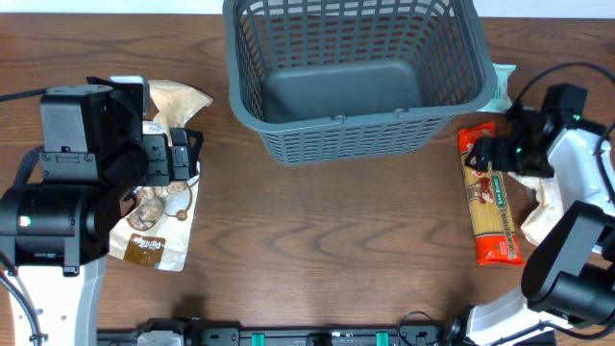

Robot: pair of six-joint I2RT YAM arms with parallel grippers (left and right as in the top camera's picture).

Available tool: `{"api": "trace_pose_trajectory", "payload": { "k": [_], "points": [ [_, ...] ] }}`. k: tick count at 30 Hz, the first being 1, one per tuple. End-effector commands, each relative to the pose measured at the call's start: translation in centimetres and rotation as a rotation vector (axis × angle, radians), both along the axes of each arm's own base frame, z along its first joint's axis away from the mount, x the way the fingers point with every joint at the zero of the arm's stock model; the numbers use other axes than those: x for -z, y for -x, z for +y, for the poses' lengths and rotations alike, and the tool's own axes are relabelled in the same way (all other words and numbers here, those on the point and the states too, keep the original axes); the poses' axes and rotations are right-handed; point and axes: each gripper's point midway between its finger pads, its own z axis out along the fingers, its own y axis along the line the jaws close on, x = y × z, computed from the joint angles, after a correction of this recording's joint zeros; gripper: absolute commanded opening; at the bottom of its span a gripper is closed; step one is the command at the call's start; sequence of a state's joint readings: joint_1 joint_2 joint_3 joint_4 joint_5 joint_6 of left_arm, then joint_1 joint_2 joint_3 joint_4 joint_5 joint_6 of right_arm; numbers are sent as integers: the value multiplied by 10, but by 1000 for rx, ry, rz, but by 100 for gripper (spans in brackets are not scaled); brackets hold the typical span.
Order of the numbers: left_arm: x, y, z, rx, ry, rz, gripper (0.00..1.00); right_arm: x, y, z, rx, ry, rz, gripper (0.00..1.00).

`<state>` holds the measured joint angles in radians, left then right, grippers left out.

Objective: Pack container
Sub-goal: 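Lower the right gripper and grasp the red spaghetti pack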

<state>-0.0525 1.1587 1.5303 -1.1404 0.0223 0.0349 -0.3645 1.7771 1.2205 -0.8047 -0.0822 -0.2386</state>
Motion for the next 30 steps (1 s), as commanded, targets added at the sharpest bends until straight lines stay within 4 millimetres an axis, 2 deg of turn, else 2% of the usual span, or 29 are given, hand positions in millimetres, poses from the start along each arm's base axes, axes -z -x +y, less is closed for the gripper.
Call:
{"api": "trace_pose_trajectory", "payload": {
  "k": [1,7,16,24,30],
  "points": [
    [-1,-2,2,6,-18,-2,99,9,9,-2,6,-7,10,99],
    [-1,-1,2,6,-18,-2,99,20,12,-4,-16,12,3,99],
    [-1,-2,2,7,-18,-2,99,46,31,-20,63,8,0,99],
    [-1,-2,2,7,-18,-3,99,48,33,-20,87,3,-1,99],
    [1,-4,2,6,-18,2,99,48,29,-10,108,-50,-17,98]
  ]
}}
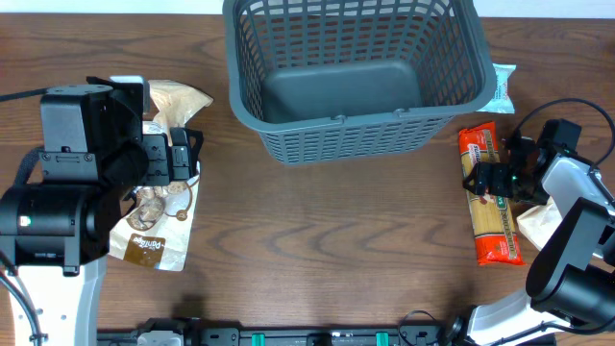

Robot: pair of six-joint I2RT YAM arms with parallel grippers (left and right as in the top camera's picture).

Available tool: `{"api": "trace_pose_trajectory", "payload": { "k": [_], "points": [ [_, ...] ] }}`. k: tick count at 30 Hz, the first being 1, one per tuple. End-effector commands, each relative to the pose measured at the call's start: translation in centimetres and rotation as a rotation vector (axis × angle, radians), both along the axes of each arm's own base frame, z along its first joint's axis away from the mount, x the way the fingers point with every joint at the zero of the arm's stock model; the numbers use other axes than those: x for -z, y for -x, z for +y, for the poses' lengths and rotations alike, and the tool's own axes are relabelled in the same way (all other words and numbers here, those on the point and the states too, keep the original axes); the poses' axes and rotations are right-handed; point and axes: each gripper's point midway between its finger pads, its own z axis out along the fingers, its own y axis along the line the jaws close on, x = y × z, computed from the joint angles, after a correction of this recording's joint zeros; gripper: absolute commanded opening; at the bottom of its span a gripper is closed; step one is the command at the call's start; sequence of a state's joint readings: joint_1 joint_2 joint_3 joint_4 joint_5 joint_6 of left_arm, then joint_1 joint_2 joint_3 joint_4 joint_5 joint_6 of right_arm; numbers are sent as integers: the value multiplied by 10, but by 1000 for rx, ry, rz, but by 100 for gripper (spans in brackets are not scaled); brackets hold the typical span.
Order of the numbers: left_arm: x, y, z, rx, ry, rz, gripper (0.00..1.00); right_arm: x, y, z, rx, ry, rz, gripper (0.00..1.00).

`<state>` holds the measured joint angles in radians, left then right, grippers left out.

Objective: Pack container
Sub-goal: 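Lower the right gripper and grasp the red spaghetti pack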

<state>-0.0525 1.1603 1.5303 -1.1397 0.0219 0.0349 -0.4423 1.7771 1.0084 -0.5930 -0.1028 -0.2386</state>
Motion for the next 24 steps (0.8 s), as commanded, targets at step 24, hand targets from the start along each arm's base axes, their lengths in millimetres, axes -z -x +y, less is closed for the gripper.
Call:
{"api": "trace_pose_trajectory", "payload": {
  "k": [24],
  "points": [
    [4,-8,1,7,-18,11,99,20,11,32,20,-94,-3,91]
  ]
}}
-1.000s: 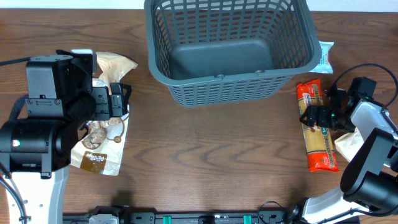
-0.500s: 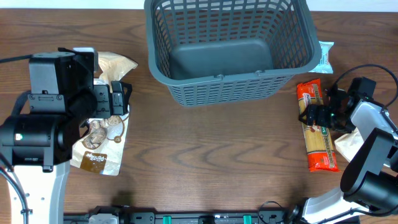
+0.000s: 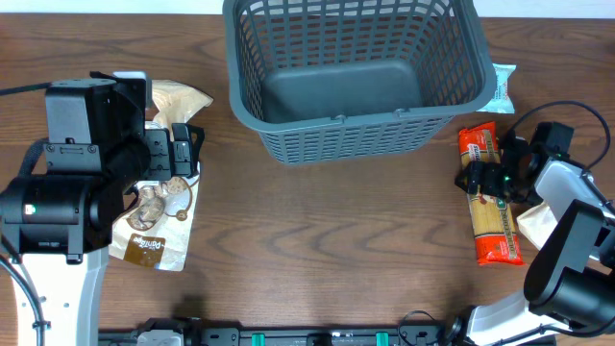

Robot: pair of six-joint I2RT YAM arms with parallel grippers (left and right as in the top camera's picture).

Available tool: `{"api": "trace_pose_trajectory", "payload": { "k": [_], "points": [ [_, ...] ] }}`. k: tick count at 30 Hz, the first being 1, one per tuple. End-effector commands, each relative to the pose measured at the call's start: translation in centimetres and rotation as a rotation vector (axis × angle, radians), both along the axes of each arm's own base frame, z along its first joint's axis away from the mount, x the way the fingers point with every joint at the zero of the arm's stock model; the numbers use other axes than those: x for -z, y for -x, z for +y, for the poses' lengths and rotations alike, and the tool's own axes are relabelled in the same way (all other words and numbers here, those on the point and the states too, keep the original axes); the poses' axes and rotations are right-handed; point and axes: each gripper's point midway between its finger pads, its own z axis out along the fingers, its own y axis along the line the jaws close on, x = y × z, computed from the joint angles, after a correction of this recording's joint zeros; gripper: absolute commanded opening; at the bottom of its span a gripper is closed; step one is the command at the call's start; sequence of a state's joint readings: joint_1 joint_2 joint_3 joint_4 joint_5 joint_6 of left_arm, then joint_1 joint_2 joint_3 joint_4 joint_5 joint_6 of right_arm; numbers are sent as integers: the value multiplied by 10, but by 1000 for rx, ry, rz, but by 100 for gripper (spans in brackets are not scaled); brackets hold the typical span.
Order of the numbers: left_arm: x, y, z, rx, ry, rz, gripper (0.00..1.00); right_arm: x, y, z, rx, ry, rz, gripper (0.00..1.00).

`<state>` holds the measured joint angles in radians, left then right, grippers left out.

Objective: Pack container
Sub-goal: 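Lower the right gripper and grasp the red spaghetti pack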

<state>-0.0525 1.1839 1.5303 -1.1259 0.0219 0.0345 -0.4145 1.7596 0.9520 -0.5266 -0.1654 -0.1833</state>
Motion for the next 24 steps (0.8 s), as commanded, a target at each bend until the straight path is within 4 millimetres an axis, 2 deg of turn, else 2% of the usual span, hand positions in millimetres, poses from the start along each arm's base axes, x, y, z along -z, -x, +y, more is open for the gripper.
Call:
{"api": "trace_pose_trajectory", "payload": {
  "k": [1,2,7,10,12,13,20,24],
  "points": [
    [0,-1,2,7,-18,1,99,18,18,10,10,-24,50,88],
    [0,-1,1,8,-18,1,99,21,21,7,15,-3,59,84],
    [0,-1,1,8,-18,1,99,27,25,3,14,33,59,50],
    [0,-1,2,7,-18,1,99,27,23,2,14,36,53,27],
    [0,-1,2,7,-18,1,99,27,22,2,15,37,49,7],
    [0,-1,2,7,-18,1,99,27,22,2,15,37,49,1],
    [0,-1,2,7,-18,1,99,27,27,6,73,0,71,1],
    [-1,-1,2,7,-18,0,99,16,18,-1,79,29,52,1]
  ]
}}
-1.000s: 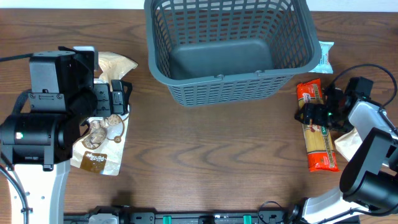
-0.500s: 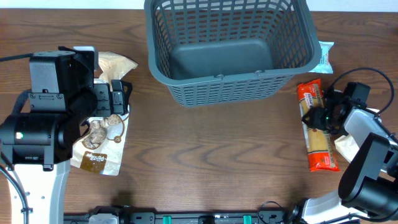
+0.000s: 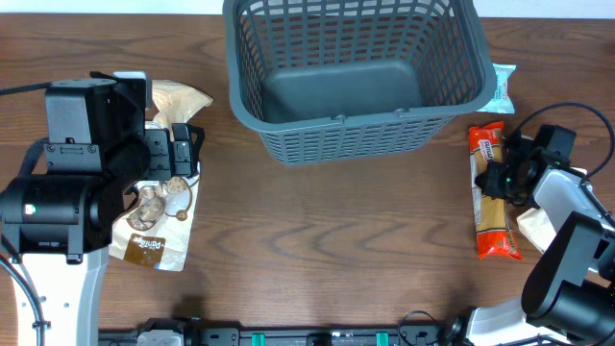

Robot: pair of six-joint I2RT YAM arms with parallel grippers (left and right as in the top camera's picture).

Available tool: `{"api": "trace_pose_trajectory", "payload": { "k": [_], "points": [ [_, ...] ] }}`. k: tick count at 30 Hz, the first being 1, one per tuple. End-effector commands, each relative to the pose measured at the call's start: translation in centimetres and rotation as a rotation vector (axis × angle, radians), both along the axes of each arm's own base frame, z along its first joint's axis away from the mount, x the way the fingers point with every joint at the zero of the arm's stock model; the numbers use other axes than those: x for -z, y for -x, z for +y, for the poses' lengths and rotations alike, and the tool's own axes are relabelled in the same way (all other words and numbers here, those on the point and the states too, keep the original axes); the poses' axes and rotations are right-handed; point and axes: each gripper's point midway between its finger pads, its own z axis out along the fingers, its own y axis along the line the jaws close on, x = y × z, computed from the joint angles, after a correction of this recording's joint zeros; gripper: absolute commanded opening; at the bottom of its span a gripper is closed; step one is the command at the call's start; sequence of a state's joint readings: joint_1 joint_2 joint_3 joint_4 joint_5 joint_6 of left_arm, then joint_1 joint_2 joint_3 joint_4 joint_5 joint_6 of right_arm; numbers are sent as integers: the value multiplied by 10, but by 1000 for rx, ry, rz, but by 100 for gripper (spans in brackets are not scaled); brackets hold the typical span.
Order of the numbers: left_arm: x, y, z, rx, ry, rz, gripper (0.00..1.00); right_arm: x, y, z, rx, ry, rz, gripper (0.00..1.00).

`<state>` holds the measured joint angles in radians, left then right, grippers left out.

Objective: Pack container
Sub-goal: 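Lower the right gripper and grasp the red spaghetti pack, then lift the spaghetti pack and drop it into the grey basket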

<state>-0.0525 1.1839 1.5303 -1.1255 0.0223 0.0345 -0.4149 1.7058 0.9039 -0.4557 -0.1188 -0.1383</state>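
The grey plastic basket (image 3: 252,106) stands empty at the back middle of the table. To its right lies an orange-red pasta pack (image 3: 498,235), long and narrow, apparently turned onto its edge. My right gripper (image 3: 493,180) is closed across the pack's upper half. At the left, my left gripper (image 3: 183,152) hangs over a clear bag of brown snacks (image 3: 149,240) with its fingers apart and nothing between them.
A tan bag (image 3: 183,96) and a white packet (image 3: 130,81) lie behind the left gripper. A white-green pouch (image 3: 503,86) rests by the basket's right corner. A cream bag (image 3: 536,223) lies under the right arm.
The pasta pack now looks narrower and straighter, with its top end shifted right, and the right gripper grips it. The left arm has not moved.
My right gripper was first near the pack's top end by the basket corner. It then stood lower over the pack's upper half, then down on it. Now the pack is turned on edge in its grip. The left arm shifted only slightly.
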Motion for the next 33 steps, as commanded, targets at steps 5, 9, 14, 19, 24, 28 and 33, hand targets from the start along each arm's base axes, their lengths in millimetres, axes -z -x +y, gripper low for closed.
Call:
{"api": "trace_pose_trajectory", "payload": {
  "k": [5,9,14,19,24,28,33],
  "points": [
    [-1,-1,2,7,-18,-1,99,-43,-23,-10,29,32,-61,1],
    [-2,-2,2,7,-18,-6,99,-128,-54,-23,29,107,-241,1],
    [-2,-2,2,7,-18,-7,99,-241,-69,-29,27,189,-441,1],
    [-2,-3,2,7,-18,-8,98,-335,-66,-25,20,260,-631,1],
    [-3,-4,1,7,-17,-14,99,-418,-72,12,-130,288,-916,1],
    [-3,-4,1,7,-17,-14,99,-471,-85,56,-310,224,-1165,1],
    [-3,-4,1,7,-17,-13,99,-518,-95,103,-418,108,-1390,1]
  ]
}}
